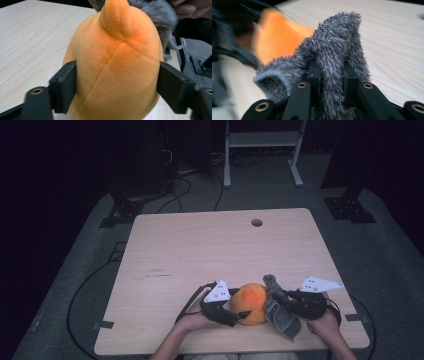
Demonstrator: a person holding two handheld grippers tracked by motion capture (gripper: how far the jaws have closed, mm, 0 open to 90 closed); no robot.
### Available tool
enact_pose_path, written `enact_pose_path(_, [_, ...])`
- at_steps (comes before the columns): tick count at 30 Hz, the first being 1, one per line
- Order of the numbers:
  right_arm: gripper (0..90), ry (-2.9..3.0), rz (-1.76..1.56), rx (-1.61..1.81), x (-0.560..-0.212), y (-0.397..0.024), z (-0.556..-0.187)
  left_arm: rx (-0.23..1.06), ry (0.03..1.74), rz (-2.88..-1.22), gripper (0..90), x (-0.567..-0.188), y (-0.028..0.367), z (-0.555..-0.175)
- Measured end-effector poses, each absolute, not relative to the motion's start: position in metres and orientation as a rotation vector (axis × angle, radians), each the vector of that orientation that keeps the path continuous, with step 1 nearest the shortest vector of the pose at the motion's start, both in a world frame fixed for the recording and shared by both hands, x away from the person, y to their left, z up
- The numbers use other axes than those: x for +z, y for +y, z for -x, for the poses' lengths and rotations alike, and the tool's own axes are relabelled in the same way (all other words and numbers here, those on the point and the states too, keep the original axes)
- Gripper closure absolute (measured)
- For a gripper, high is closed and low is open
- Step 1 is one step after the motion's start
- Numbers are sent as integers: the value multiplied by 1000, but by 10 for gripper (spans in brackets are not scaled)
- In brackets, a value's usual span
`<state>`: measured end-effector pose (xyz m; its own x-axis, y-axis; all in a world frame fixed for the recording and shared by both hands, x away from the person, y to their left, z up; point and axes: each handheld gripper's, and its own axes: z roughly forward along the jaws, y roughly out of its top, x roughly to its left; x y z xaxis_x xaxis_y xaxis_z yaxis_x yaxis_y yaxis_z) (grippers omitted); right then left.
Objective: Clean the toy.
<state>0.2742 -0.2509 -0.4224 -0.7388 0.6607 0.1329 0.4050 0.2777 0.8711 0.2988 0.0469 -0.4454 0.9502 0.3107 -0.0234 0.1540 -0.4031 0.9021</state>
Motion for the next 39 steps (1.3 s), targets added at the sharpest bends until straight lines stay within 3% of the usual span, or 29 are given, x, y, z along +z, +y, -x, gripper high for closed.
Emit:
enact_pose_path(2, [740,2274,-1071,1372,-423,-257,-278,174,355,-1976,267,-446,48,-300])
enact_pose_path(4, [745,2228,-1061,1514,-410,-253,-274,160,362,-1969,266,-446,48,-301])
enact_pose_path(7, [739,2271,-846,1494,-386,-218,-261,167,328,-1984,255,-447,43,-298])
enact_pose_path(9, [736,2286,-785,1389,-389,-203,-262,160,335,-1991,242,-448,45,-298])
enact_pose_path(14, [738,2275,-898,1367,-407,-230,-272,168,279,-2005,273,-446,43,-295])
enact_pose_path(19, [738,2294,-896,1386,-411,-238,-268,164,333,-2019,90,-446,41,-301])
enact_pose_path(25, [739,2256,-886,1382,-395,-242,-266,194,324,-1987,276,-449,37,-298])
enact_pose_path(31, [738,2276,-748,1363,-382,-215,-253,206,273,-2021,287,-448,33,-293])
enact_pose_path(36, [740,2307,-760,1377,-392,-213,-255,216,291,-2024,140,-450,30,-293])
enact_pose_path(39, [738,2286,-762,1336,-382,-210,-251,233,303,-1999,242,-451,29,-292])
